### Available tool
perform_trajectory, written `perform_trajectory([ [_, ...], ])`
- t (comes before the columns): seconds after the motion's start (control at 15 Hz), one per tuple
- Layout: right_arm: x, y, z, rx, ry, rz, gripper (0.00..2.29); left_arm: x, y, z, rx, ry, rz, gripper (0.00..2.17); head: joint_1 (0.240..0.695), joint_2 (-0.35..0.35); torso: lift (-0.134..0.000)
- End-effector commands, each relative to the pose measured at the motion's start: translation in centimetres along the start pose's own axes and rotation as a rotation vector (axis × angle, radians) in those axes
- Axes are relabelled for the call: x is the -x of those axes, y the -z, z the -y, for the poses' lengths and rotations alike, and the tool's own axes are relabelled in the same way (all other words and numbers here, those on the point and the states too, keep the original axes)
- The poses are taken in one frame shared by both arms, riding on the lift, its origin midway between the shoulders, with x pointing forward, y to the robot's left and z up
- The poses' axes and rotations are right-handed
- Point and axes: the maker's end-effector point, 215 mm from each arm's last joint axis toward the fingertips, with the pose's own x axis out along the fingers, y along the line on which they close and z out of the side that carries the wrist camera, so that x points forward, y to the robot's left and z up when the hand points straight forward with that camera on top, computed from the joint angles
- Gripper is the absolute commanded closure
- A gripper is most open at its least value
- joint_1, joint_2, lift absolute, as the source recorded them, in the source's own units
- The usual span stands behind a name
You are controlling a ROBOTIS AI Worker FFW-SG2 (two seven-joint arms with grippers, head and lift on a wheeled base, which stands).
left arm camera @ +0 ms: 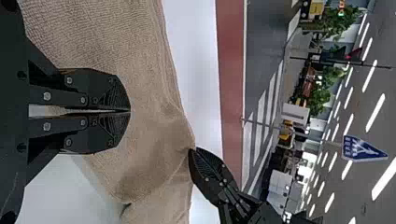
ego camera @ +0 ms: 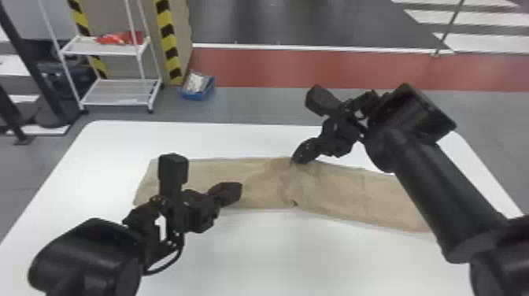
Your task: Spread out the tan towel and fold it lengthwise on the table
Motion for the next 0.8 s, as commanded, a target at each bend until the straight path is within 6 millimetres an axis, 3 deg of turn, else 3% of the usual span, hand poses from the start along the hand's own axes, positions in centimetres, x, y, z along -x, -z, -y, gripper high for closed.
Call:
perform_trajectory([
  [0.0,-0.4,0.4,-0.2,-0.009,0.009,-0.001,1.08,-0.1,0.4,-0.5,-0.013,-0.013,-0.010,1.08,0.695,-0.034,-0.124],
  [0.13,1.0,0.7,0.5,-0.060,0.041,0.038,0.31,0.0,0.2,-0.9,-0.013,-0.021,-0.008,1.08,0.695,-0.031,-0.124],
  [0.27,3.7,1.7,1.4,-0.186,0.064,0.068,0.04,0.1,0.0,-1.3,-0.016,-0.030,-0.003,1.08,0.695,-0.034,-0.124],
  [0.33,5.1,2.2,1.4,-0.247,0.066,0.087,0.03,0.3,-0.2,-2.0,-0.013,-0.041,0.000,1.08,0.695,-0.037,-0.124],
  [0.53,8.2,3.3,-1.1,-0.389,0.045,0.162,0.07,1.0,0.1,-3.3,-0.024,-0.059,-0.002,1.08,0.695,-0.058,-0.124],
  [0.73,10.8,6.8,-2.9,-0.533,0.064,0.235,0.10,1.9,0.4,-4.8,-0.016,-0.079,-0.005,1.08,0.695,-0.071,-0.124],
])
